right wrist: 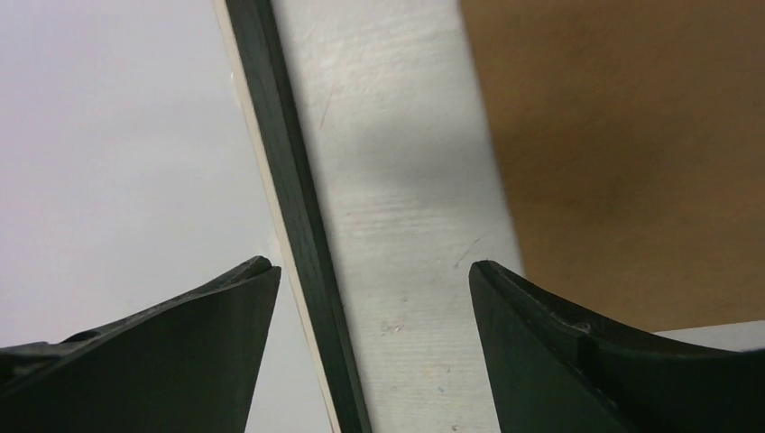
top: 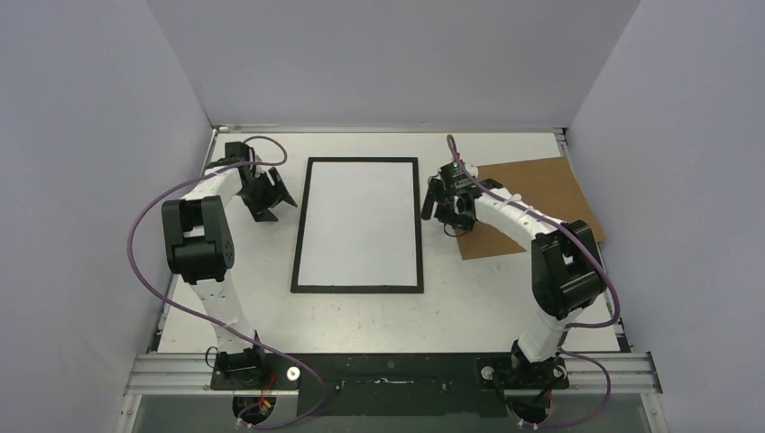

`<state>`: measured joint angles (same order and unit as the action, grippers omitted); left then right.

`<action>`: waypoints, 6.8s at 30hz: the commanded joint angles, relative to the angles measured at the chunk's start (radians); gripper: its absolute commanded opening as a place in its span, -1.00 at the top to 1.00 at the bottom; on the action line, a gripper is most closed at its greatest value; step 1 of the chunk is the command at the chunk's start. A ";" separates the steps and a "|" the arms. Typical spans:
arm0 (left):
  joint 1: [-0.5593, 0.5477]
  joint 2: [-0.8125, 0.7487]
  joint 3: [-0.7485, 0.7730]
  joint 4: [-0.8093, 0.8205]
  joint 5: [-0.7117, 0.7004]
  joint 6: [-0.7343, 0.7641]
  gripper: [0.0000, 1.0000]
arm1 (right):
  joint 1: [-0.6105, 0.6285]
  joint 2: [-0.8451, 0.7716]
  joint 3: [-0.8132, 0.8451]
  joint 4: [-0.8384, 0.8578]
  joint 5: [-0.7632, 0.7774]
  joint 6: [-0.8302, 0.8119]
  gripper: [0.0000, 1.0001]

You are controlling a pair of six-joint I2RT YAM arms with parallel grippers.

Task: Put the photo into the frame

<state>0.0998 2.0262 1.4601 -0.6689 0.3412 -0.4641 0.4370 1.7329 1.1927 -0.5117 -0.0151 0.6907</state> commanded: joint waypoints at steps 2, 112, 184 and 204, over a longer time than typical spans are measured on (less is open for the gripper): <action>-0.030 -0.145 0.040 0.073 -0.091 -0.023 -0.35 | -0.132 0.028 0.137 -0.096 0.205 -0.091 -0.61; -0.737 0.509 0.900 -0.071 0.337 0.252 0.38 | -0.530 -0.620 -0.747 0.209 -0.402 0.503 -0.69; -0.483 0.273 0.361 0.095 0.273 0.066 -0.16 | -0.270 -0.388 -0.538 0.081 -0.148 0.284 -0.70; -0.459 0.232 0.176 0.561 0.655 -0.356 0.34 | -0.269 -0.363 -0.603 0.179 -0.239 0.322 -0.67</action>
<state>-0.3420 2.2990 1.6577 -0.3000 0.8131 -0.6540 0.1623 1.3407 0.6342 -0.4000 -0.2214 0.9962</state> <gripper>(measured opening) 0.352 0.837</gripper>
